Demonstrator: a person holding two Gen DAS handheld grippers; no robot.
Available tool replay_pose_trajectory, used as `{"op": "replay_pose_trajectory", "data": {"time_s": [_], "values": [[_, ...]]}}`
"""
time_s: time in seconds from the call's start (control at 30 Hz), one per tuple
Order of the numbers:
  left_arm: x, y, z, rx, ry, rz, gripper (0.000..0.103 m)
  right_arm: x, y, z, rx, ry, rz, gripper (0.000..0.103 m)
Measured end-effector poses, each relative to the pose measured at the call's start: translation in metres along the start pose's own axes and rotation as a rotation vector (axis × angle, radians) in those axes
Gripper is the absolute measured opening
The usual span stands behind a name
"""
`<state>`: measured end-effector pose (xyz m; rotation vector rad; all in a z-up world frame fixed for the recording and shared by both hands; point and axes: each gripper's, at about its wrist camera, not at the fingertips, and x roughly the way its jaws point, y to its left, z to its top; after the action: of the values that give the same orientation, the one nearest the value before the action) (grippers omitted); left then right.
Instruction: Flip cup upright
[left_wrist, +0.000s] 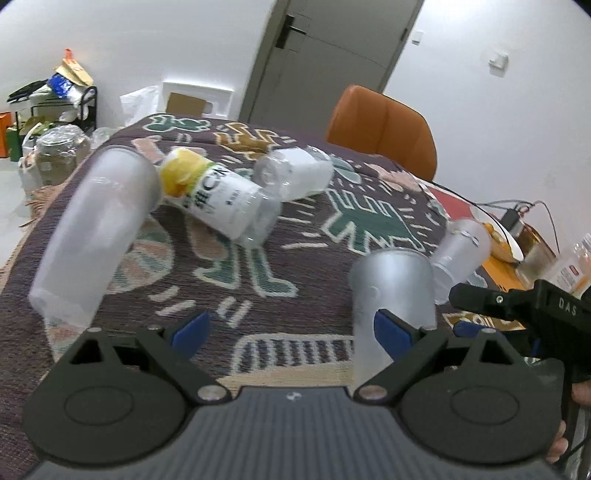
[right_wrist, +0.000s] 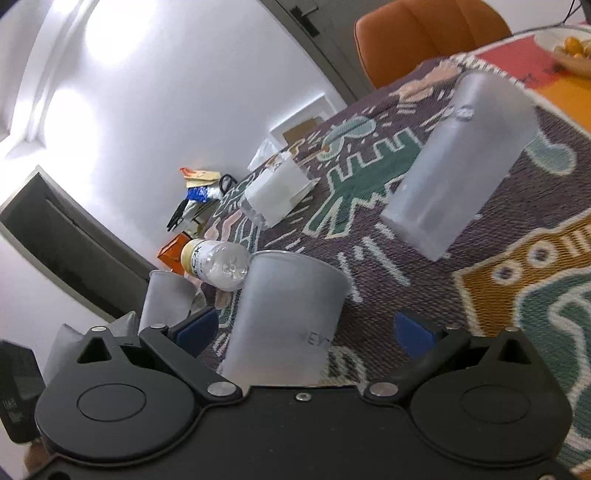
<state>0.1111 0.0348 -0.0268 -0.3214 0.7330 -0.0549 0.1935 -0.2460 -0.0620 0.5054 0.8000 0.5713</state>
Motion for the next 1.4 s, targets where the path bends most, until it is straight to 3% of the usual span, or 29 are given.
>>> {"op": "replay_pose_trajectory", "data": {"time_s": [0.27,0.6,0.83,0.9,0.93,0.97,1.2,1.4], "values": [[-0.001,0.026,0.001,-0.078,-0.027,0.024,0.095,0.028,0.009,0.007,0.026,0.059,-0.011,0.103],[0.000,0.045,0.000,-0.091,-0.043,0.048,0.095,0.057,0.010,0.011,0.114,0.136,-0.043,0.103],[0.006,0.043,-0.001,-0.054,-0.042,0.010,0.095,0.075,0.013,0.016,0.102,0.189,-0.058,0.103],[0.009,0.042,0.000,-0.050,-0.042,0.006,0.095,0.076,0.015,0.017,0.087,0.197,-0.074,0.095],[0.010,0.042,0.000,-0.050,-0.042,0.008,0.095,0.076,0.017,0.018,0.077,0.202,-0.087,0.081],[0.010,0.042,0.001,-0.052,-0.042,0.010,0.095,0.076,0.016,0.019,0.077,0.202,-0.090,0.076],[0.004,0.049,0.001,-0.085,-0.056,0.030,0.095,0.061,0.014,0.015,0.071,0.166,-0.057,0.074],[-0.003,0.044,0.002,-0.080,-0.072,0.026,0.095,0.028,0.031,0.014,-0.014,0.088,-0.023,0.074]]}}
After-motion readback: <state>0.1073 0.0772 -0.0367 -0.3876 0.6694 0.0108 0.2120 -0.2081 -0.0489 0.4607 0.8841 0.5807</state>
